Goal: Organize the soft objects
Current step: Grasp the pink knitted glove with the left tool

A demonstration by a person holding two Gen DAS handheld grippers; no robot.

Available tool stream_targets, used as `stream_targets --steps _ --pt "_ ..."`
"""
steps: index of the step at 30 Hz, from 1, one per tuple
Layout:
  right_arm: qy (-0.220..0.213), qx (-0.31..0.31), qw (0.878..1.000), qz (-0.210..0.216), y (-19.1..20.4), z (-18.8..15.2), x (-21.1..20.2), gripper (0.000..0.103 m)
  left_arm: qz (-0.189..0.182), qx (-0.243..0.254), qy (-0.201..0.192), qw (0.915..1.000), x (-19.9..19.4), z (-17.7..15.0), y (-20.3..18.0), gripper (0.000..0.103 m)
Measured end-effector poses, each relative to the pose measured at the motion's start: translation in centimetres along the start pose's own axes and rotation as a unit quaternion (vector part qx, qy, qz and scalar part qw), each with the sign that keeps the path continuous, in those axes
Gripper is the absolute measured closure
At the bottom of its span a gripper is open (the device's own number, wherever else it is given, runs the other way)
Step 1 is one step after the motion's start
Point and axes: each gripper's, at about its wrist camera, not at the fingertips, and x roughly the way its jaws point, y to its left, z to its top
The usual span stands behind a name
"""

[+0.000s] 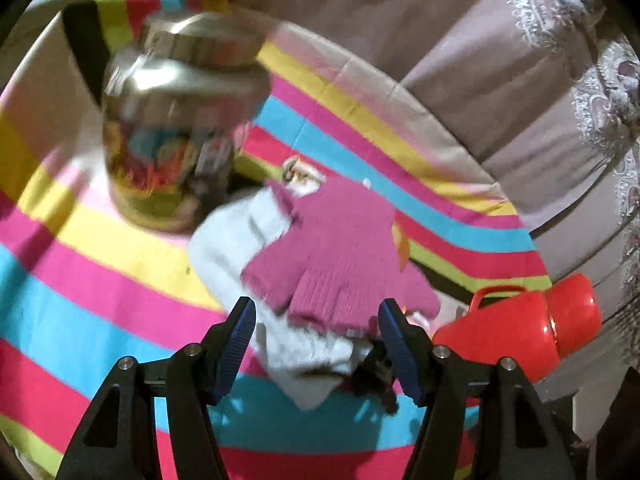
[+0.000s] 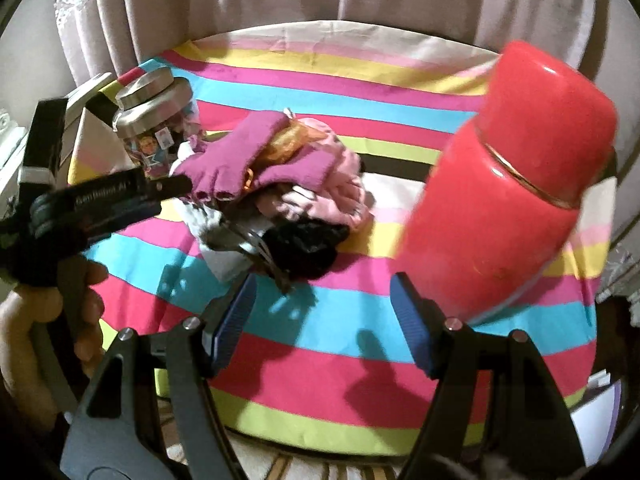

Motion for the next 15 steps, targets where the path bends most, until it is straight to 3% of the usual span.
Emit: stream_targets --steps 7,13,14,15 --pt "0.01 -0.018 1.0 0.008 1.2 0.1 1.6 0.031 0.047 0.062 0.015 0.9968 3.5 3.8 -2.6 0.038" --pt "0.013 -0.009 1.0 0.006 0.7 0.2 1.9 0.031 0.07 0.143 0.06 0.9854 8.6 5.5 -4.1 0.04" --pt "0.014 -0.005 1.0 0.005 0.6 0.3 2.0 0.031 0.071 0.152 0.071 0.9833 9.3 5.5 -4.3 0.052" --pt "0.014 -0.003 1.0 0.005 0.5 0.3 2.0 0.031 0.072 0.16 0.076 0.9816 9.6 5.3 -4.4 0.07"
